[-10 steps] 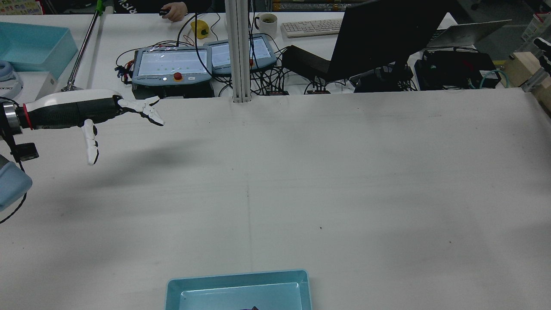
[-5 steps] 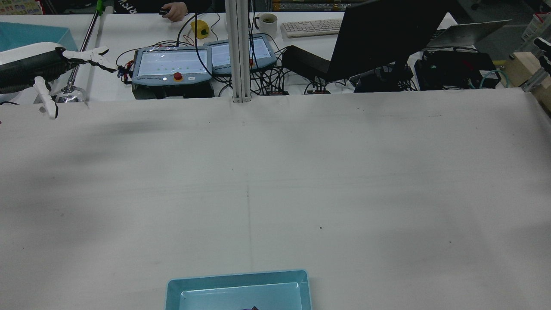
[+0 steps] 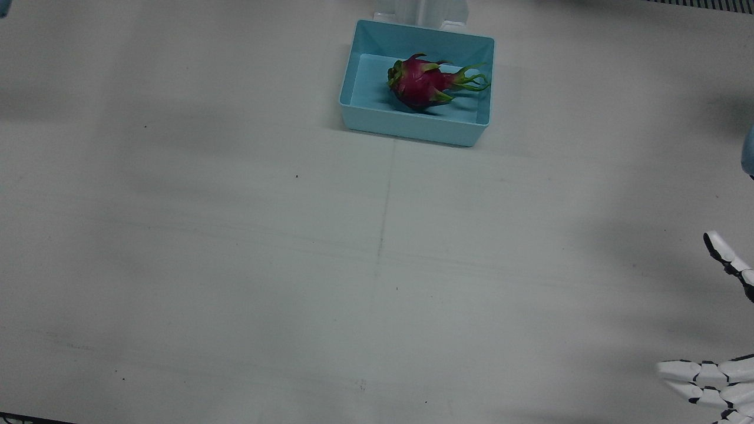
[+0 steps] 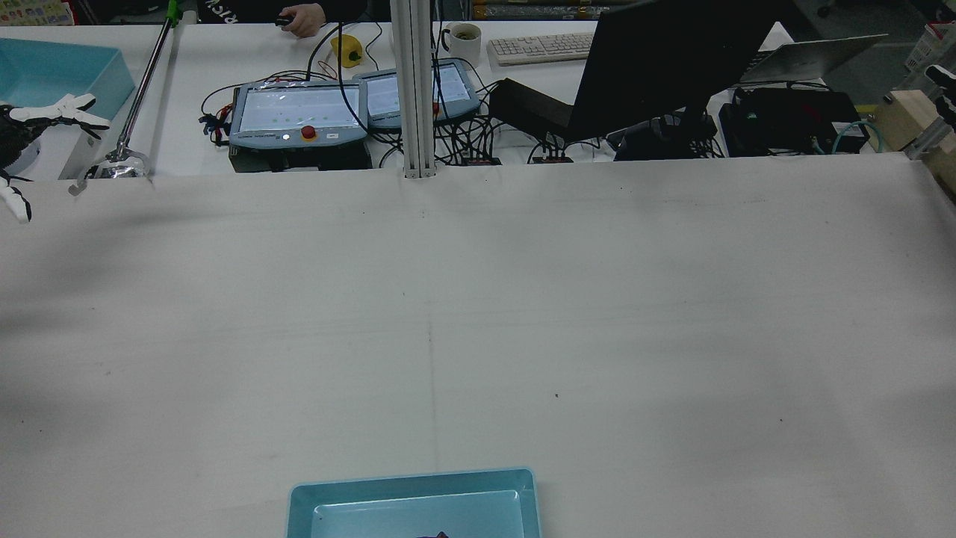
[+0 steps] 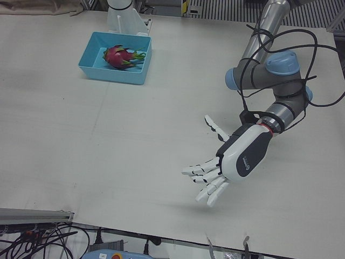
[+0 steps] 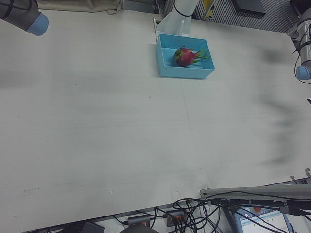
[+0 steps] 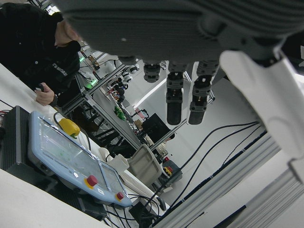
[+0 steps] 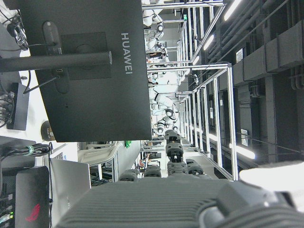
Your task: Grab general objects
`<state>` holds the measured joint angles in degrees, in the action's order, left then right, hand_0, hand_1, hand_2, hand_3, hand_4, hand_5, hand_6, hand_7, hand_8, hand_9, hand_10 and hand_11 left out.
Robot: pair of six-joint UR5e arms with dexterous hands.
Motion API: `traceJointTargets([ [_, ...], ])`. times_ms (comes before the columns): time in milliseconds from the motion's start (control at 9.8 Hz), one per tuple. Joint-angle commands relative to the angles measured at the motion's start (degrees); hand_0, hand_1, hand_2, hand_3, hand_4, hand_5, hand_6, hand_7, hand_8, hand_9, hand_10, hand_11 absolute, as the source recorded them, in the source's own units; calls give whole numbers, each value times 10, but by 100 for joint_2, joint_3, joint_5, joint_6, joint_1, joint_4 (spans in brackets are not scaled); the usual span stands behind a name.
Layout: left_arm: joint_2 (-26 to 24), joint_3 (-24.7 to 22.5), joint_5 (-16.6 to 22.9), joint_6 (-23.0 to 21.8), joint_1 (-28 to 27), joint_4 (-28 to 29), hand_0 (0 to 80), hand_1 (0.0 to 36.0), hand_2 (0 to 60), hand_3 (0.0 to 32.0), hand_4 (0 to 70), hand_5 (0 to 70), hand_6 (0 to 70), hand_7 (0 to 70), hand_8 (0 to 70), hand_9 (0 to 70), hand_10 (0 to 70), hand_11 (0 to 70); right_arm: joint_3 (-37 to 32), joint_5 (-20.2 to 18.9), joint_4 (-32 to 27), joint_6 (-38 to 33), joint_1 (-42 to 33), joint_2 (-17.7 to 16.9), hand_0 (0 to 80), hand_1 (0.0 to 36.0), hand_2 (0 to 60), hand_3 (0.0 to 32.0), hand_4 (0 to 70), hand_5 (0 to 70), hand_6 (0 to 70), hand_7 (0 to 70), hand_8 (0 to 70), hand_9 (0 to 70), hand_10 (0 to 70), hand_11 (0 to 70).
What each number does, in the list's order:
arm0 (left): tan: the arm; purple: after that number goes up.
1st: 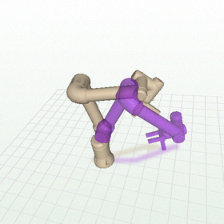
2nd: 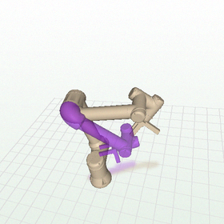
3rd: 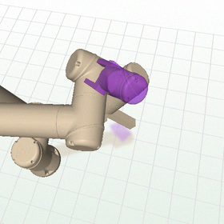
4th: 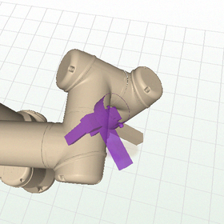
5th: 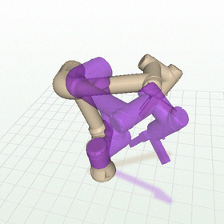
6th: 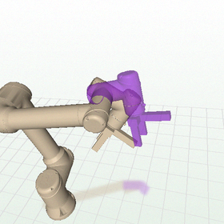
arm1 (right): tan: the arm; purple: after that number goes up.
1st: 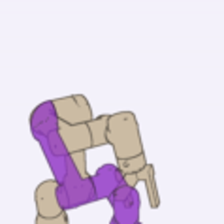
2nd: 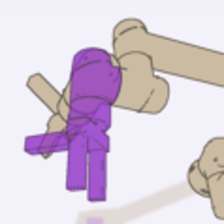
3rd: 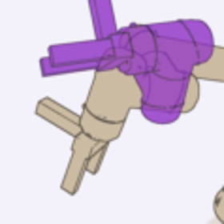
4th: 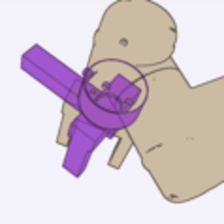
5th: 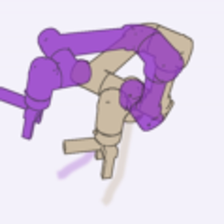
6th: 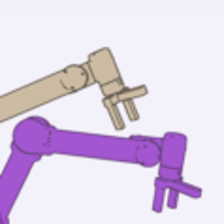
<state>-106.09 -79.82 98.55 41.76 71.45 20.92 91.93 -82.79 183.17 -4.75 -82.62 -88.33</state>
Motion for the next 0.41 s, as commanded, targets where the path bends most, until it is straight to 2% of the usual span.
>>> traceJointTargets([
  [0,193,826,-475,252,61,684,442,19,0,0,238,134,197,393,82,77,7,11,0,0,0,0,0,0,0,0,0,0,0,0,0,0,0,0,0,0],
  [204,212,1204,-634,359,70,1035,416,1,0,0,248,128,216,412,110,100,25,34,0,-9,0,0,0,0,0,0,0,0,0,0,0,0,0,0,0,0],
  [306,333,1232,-757,376,71,1211,378,0,0,0,242,97,228,421,157,105,19,21,0,0,0,0,0,0,0,0,0,0,0,0,0,0,0,0,0,0],
])
